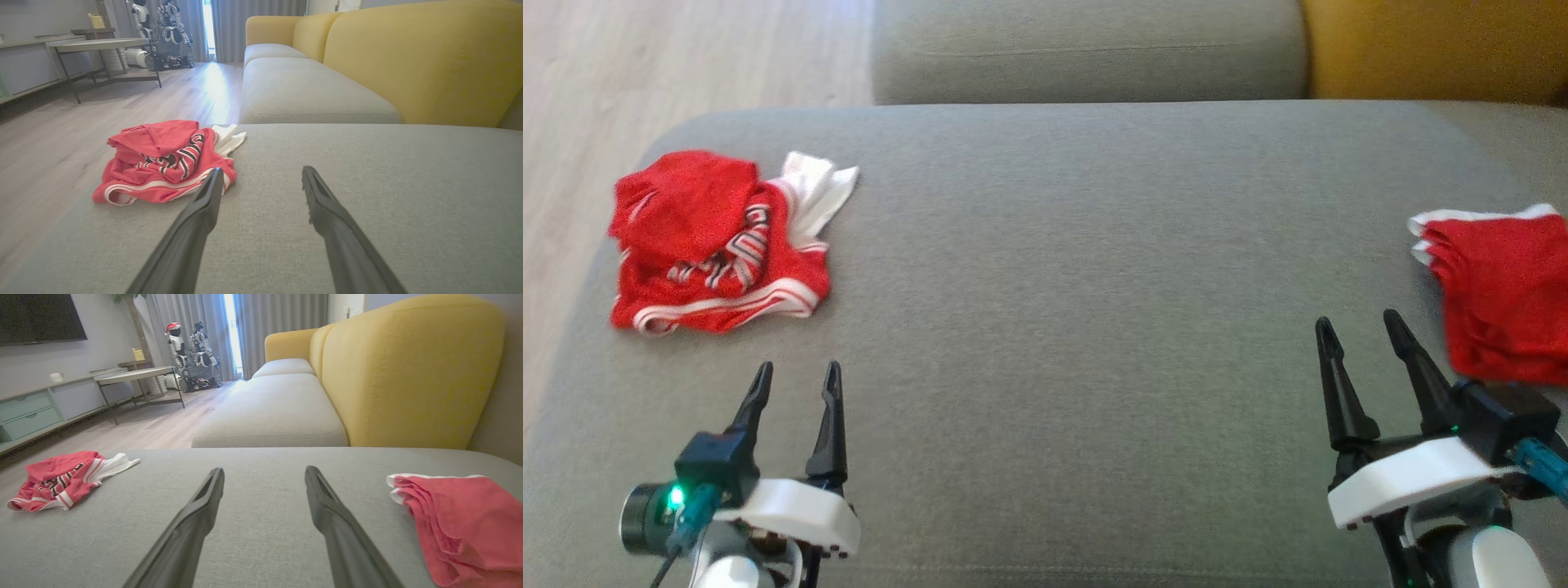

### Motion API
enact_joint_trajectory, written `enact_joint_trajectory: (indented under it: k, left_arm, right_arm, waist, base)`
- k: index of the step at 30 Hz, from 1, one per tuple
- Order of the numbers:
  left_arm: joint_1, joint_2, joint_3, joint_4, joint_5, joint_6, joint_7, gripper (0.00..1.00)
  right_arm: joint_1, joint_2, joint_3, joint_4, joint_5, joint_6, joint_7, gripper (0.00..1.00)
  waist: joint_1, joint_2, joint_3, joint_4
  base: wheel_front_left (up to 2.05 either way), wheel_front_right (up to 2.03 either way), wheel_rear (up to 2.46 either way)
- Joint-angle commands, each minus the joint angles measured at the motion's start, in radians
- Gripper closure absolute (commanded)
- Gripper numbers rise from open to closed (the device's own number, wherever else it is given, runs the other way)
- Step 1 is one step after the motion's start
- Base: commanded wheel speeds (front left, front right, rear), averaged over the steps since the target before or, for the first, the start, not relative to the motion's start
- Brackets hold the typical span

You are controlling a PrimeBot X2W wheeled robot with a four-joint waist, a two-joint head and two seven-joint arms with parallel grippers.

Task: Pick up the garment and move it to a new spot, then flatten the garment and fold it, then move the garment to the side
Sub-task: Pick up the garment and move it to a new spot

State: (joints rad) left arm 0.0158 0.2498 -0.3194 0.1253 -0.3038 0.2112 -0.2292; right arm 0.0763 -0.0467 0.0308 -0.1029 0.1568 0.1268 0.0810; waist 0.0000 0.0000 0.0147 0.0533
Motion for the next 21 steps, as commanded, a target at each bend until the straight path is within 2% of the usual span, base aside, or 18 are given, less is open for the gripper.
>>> enact_joint_trajectory:
  k: [1, 14, 21]
  left_arm:
    - [-0.062, 0.019, 0.033, -0.028, -0.01, 0.002, -0.005, 0.0]
    - [-0.092, 0.019, 0.035, -0.014, -0.013, 0.003, -0.015, 0.0]
    - [-0.086, 0.02, 0.037, -0.01, -0.019, 0.007, -0.019, 0.0]
  right_arm:
    - [-0.027, -0.004, 0.025, -0.046, -0.005, 0.004, 0.003, 0.0]
    - [-0.035, -0.004, 0.055, -0.067, -0.008, 0.004, 0.009, 0.0]
    - [-0.039, -0.004, 0.074, -0.06, -0.021, 0.004, 0.012, 0.0]
  waist:
    - [0.0, 0.0, 0.006, 0.039]
    - [0.0, 0.0, 0.003, 0.283]
    - [0.0, 0.0, -0.002, 0.36]
  base:
    - [0.0, 0.0, 0.0]
    - [0.0, 0.0, 0.0]
    - [0.0, 0.0, 0.0]
